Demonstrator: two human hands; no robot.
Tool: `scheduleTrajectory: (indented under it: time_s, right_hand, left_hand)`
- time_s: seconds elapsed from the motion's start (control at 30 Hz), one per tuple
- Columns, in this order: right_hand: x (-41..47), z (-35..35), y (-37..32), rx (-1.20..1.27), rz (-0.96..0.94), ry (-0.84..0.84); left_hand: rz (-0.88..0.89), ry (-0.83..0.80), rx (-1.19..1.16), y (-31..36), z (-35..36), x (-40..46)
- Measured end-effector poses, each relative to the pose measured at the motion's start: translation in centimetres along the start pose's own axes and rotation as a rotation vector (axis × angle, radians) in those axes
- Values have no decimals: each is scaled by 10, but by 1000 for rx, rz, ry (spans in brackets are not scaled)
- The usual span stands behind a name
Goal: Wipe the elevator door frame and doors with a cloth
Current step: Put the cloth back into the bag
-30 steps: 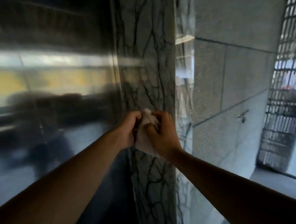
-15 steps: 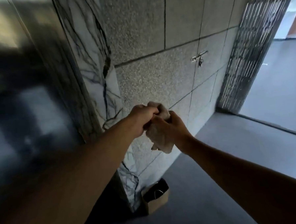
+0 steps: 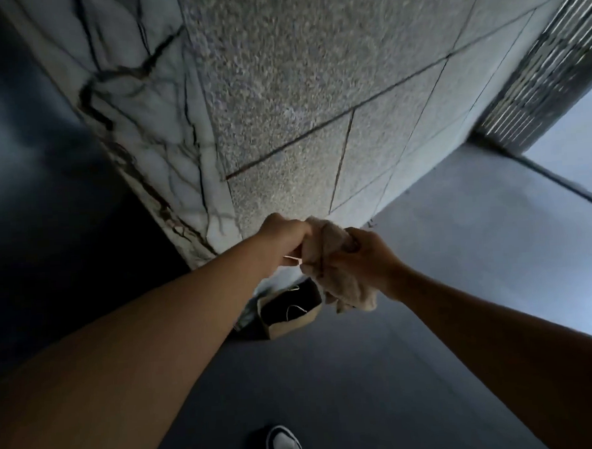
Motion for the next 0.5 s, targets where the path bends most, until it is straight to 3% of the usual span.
scheduleTrajectory:
  time_s: [0.17,0.33,0.5]
  right_hand:
    - [85,38,73,-148,56,-136]
    - [154,77,147,-379,46,-335]
    - [210,102,200,-686,-134,-480]
  left_hand:
    - [-116,55,66,-91,-16,82]
    - [-377,-11,196,-204,-20,136]
    - [-362,28,239,-266,-11,184]
Point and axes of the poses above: each hand's wrist, its own x-axis towards the middle knuckle, its own z-axis out of the palm, y = z × x, the point moved 3 cm from there along x, towards the middle knuckle, and after that the axes turned 7 degrees about -y, right-handed, at the moved point
